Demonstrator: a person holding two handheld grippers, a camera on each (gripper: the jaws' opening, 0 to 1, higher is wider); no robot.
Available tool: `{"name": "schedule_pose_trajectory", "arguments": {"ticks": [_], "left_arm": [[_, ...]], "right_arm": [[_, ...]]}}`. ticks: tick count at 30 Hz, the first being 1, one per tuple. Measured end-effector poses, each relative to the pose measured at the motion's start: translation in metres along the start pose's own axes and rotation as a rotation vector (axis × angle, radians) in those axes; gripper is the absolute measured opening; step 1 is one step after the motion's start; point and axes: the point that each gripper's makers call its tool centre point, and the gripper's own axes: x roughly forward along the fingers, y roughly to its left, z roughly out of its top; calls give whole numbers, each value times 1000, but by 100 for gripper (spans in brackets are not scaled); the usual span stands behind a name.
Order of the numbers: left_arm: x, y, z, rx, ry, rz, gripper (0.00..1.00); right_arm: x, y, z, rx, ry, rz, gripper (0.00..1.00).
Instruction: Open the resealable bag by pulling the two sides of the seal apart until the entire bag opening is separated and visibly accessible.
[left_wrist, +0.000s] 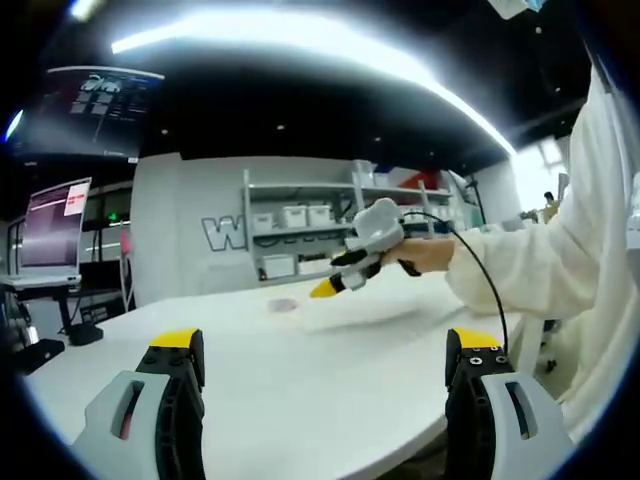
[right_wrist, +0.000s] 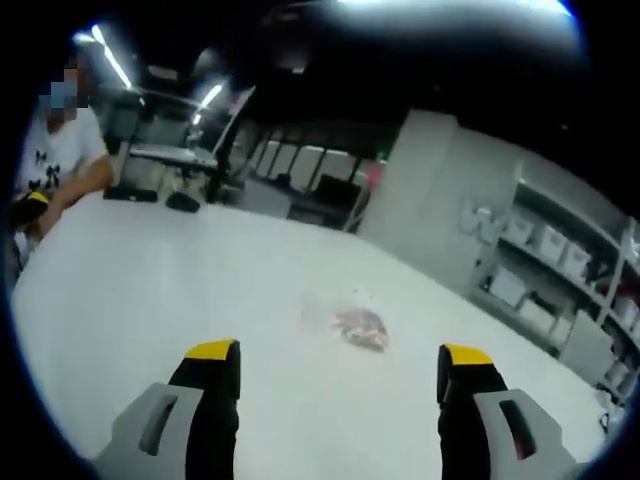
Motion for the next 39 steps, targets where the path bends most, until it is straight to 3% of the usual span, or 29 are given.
{"name": "schedule_pose_trajectory", "arguments": {"ticks": [16, 27, 39], "left_arm": [[3, -1, -1, -7, -2, -7, 99], [2, 1, -3, -11, 1, -6, 99], [1, 2, -5, -19, 2, -1, 99]], "right_arm": [[-15, -1, -9, 68, -25, -27, 81], [-27, 19, -13, 107, -42, -4, 81], [-46, 24, -15, 115, -62, -9, 80]]}}
